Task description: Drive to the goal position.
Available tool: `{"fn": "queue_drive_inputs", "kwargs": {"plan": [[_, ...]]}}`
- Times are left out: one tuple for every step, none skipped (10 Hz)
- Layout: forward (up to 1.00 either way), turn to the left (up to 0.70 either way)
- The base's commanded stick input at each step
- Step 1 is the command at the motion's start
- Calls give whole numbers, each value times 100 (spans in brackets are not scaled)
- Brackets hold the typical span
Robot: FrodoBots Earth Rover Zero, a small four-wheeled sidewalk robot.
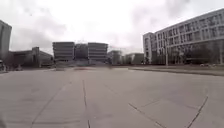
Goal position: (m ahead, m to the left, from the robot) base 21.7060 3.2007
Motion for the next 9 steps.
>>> {"fn": "queue_drive_inputs", "kwargs": {"plan": [[70, 2], [70, 2], [70, 2], [70, 2], [70, 2], [70, 2], [70, 2], [70, 2], [70, 2]]}}
